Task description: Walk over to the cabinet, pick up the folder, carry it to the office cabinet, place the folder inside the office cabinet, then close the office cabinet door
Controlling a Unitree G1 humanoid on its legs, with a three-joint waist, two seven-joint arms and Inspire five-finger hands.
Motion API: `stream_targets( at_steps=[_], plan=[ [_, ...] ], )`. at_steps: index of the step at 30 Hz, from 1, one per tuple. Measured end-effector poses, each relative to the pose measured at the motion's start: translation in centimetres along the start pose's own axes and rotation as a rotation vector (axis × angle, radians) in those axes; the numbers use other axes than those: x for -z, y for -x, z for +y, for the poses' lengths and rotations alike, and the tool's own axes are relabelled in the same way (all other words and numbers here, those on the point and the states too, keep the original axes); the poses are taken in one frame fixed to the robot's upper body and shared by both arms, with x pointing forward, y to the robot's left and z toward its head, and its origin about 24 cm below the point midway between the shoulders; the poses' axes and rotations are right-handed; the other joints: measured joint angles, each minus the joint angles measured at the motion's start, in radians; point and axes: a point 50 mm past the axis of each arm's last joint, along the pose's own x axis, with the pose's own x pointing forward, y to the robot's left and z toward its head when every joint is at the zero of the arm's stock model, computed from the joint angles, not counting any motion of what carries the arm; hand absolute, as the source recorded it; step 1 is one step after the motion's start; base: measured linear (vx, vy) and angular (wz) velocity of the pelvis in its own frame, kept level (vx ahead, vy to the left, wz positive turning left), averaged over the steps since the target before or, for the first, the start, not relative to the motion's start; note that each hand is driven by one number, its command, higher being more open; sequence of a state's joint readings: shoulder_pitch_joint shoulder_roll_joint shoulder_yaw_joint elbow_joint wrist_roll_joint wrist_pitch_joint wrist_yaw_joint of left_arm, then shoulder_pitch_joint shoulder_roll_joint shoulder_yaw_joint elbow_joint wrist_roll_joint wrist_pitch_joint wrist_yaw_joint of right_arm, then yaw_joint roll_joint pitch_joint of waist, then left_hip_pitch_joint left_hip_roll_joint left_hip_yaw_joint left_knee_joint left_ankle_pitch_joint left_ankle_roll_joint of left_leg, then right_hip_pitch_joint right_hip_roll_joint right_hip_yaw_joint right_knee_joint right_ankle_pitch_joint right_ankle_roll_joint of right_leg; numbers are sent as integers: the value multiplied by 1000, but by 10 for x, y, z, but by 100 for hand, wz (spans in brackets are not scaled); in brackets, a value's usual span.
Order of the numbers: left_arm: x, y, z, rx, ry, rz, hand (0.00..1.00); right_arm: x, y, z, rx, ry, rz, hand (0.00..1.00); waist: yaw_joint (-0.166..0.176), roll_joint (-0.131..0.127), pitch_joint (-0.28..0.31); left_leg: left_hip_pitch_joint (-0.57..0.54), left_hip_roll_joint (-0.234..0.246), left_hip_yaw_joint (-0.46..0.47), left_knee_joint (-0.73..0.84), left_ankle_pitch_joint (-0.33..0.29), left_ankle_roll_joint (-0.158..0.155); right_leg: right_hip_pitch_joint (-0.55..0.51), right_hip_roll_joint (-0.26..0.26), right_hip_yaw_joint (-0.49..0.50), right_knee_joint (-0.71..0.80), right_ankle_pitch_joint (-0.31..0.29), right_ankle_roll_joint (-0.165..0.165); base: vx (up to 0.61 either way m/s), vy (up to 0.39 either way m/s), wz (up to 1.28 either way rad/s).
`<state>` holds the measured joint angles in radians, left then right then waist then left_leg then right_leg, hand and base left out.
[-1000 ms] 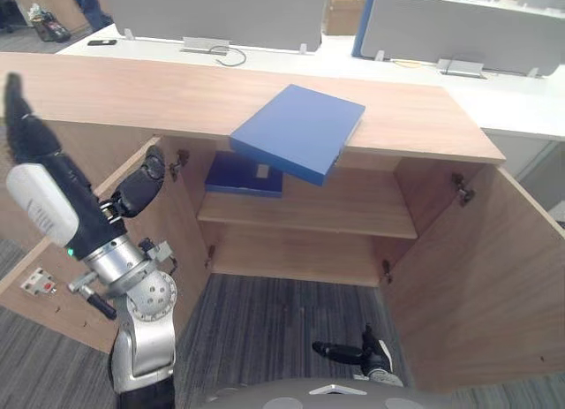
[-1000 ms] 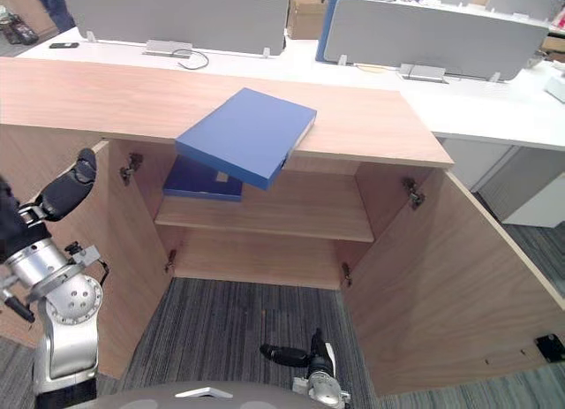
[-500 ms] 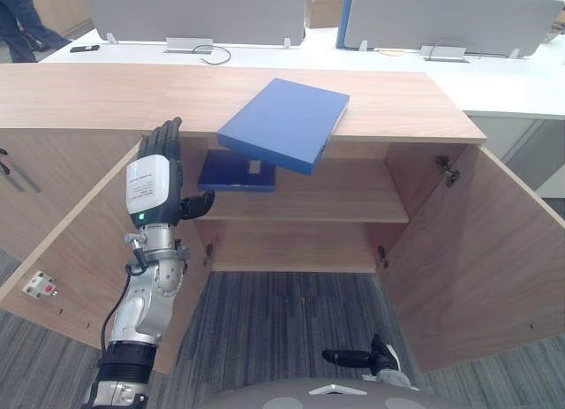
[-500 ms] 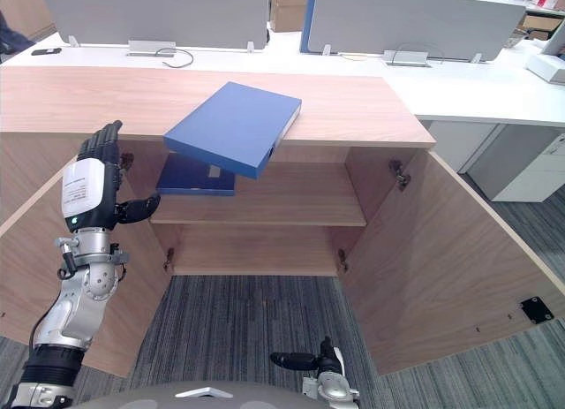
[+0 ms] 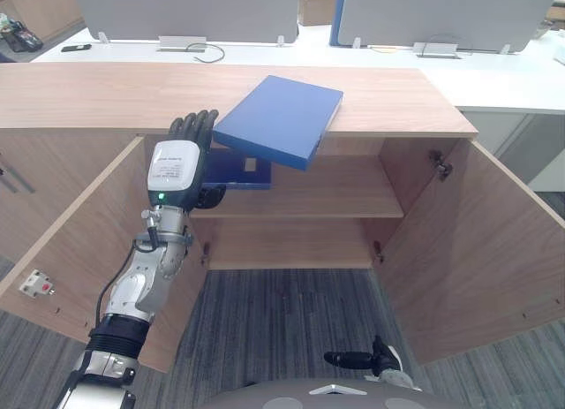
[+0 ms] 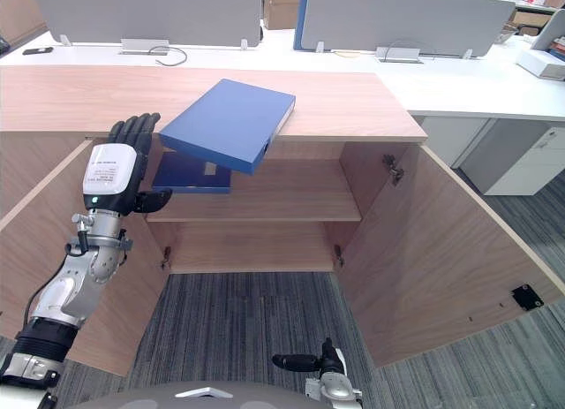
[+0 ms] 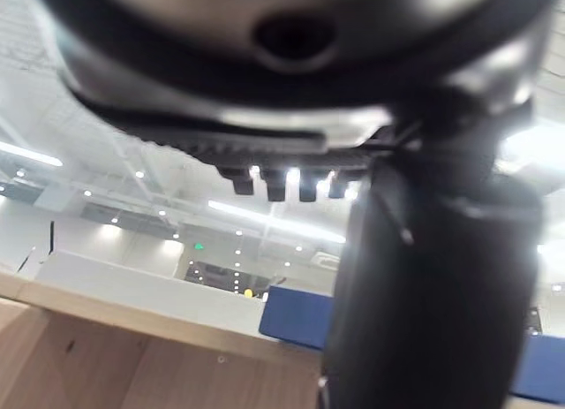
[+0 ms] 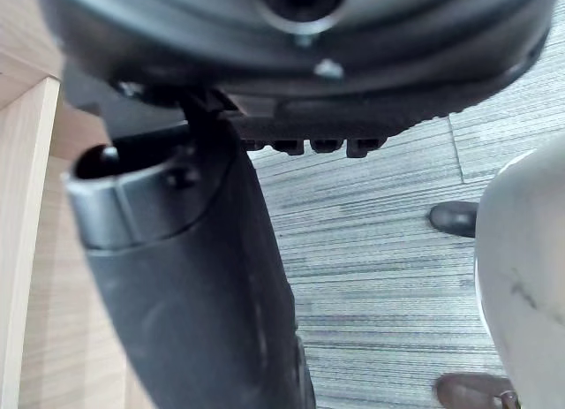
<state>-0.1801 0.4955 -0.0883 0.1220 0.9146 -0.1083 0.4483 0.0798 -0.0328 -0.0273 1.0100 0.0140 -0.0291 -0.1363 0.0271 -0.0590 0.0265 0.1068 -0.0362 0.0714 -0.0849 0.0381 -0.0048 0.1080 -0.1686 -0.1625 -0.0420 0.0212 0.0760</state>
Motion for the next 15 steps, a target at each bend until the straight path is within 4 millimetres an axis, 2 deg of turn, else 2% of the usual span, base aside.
stream_targets(
  at_steps=[3,8,10,15],
  plan=[
    [-2,-8,5,-27,-4,-11,100,0,0,0,-1,5,-6,100,-8,-8,-3,-5,-2,6,1,-1,0,-2,0,7,-14,12,13,27,-2,-9],
    [-5,-16,9,-51,-8,-28,100,6,2,-1,-7,6,6,100,-18,-11,-2,-8,-2,2,1,-4,4,-12,1,21,-18,19,5,9,-13,-10],
    [-4,-16,8,-40,-17,-33,100,6,2,-1,-15,5,3,100,-31,-11,-2,-8,-2,2,1,-5,6,-13,1,24,-18,21,1,-34,-11,-7],
    [-4,-21,-2,-4,-30,-27,100,6,2,-1,-17,2,-10,100,-37,-12,-3,1,-4,18,1,-8,1,-17,-2,40,-13,24,-7,-66,-5,-9]
  ],
)
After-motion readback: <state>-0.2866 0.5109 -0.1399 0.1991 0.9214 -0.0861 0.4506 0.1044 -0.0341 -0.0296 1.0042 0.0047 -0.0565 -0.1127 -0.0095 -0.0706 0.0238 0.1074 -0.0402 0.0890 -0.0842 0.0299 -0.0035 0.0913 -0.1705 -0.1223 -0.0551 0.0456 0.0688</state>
